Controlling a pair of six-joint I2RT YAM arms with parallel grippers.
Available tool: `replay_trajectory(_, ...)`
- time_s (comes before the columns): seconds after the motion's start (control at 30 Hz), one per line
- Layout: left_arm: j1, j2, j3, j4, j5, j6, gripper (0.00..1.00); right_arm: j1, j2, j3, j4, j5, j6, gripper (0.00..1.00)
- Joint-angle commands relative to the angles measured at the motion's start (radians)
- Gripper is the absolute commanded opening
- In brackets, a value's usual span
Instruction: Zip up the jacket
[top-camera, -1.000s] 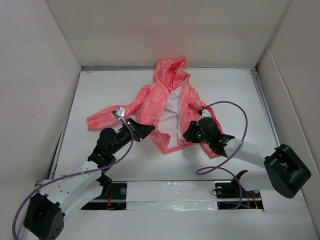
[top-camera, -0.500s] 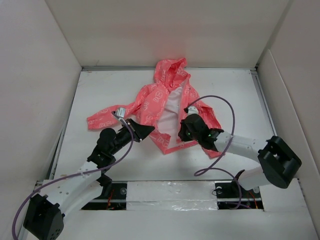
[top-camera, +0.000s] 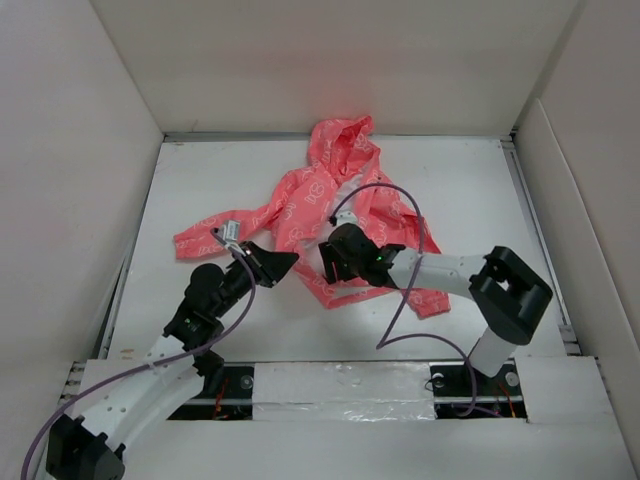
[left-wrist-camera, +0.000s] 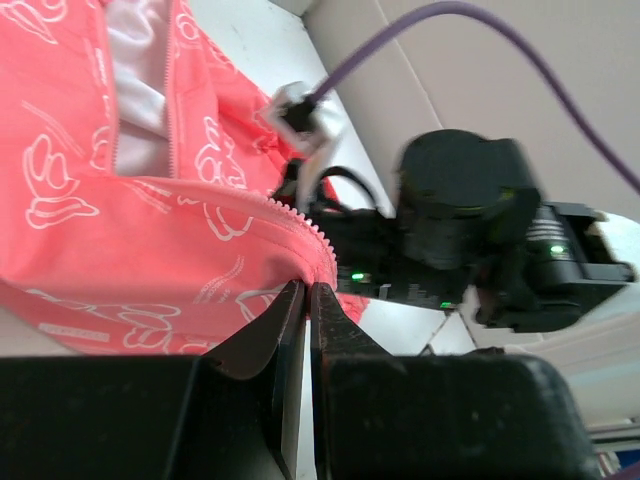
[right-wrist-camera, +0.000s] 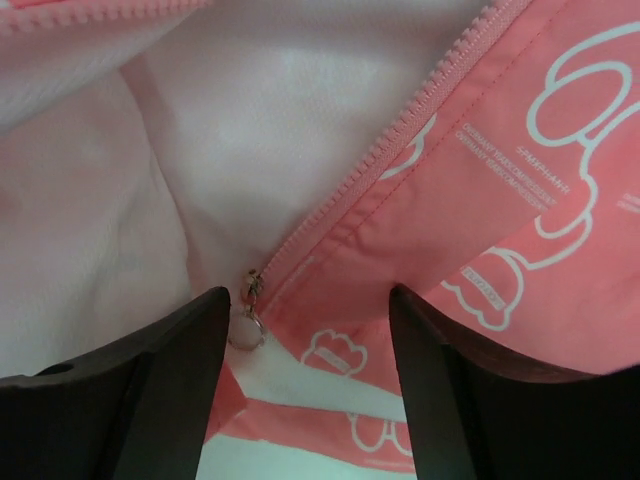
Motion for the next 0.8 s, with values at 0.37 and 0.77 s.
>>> replay_trajectory(0.37,0.007,-0.144,0.129,-0.262,-0.259,0.069,0.0,0.0,-0.505,-0.516,0.327,-0.001,0.337,0.0)
replay_trajectory(0.77,0.007,-0.161,0.155,-0.323,-0.247,0.064,0.0,0.035,-0.284,-0.592,0.816,-0.095,0.613,0.4)
